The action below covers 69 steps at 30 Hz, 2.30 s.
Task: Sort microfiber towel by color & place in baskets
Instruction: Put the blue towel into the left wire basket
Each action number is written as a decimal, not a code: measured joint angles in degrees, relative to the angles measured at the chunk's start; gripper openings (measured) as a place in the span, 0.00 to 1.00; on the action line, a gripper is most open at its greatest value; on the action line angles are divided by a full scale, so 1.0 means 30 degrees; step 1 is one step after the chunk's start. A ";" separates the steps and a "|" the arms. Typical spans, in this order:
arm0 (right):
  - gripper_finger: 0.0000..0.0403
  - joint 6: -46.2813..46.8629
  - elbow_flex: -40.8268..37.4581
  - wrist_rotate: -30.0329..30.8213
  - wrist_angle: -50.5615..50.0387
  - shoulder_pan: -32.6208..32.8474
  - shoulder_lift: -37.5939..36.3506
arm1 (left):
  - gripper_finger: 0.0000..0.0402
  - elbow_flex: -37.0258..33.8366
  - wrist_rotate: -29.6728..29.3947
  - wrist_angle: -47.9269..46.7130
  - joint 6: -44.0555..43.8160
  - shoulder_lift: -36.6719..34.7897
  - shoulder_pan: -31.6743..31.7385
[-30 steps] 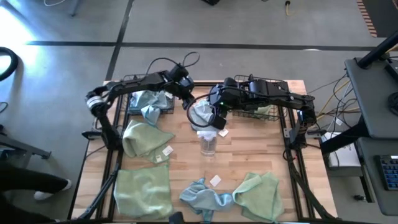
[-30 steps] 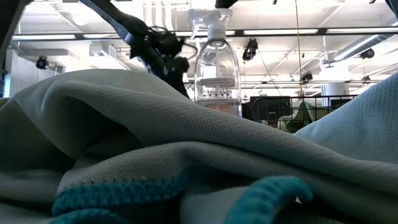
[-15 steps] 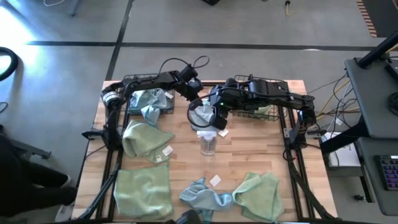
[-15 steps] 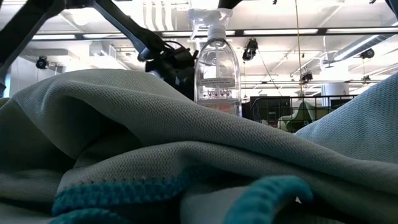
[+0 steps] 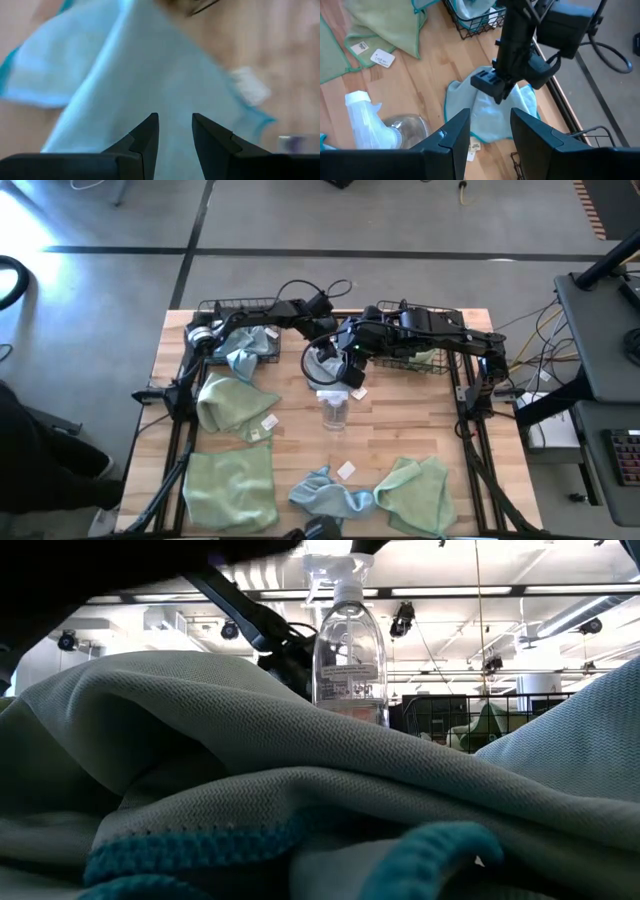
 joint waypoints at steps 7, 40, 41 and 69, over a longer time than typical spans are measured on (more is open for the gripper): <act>0.34 0.0031 0.0000 -0.0001 0.0007 0.0000 0.0000 | 0.26 0.0008 -0.3181 -0.0242 -0.1450 -0.0141 -0.0230; 0.34 0.0299 0.0000 -0.0001 0.0029 0.0000 0.0000 | 0.26 -0.0021 -0.8059 -0.3472 -0.1776 0.0311 -0.1226; 0.34 0.0294 0.0000 -0.0001 0.0032 0.0000 0.0000 | 0.26 -0.0021 -0.8078 -0.3458 -0.1783 0.0311 -0.1226; 0.34 -0.0262 0.0000 0.0002 0.0022 0.0000 0.0000 | 0.00 0.0011 -0.8335 -0.3864 -0.2293 0.0311 -0.1313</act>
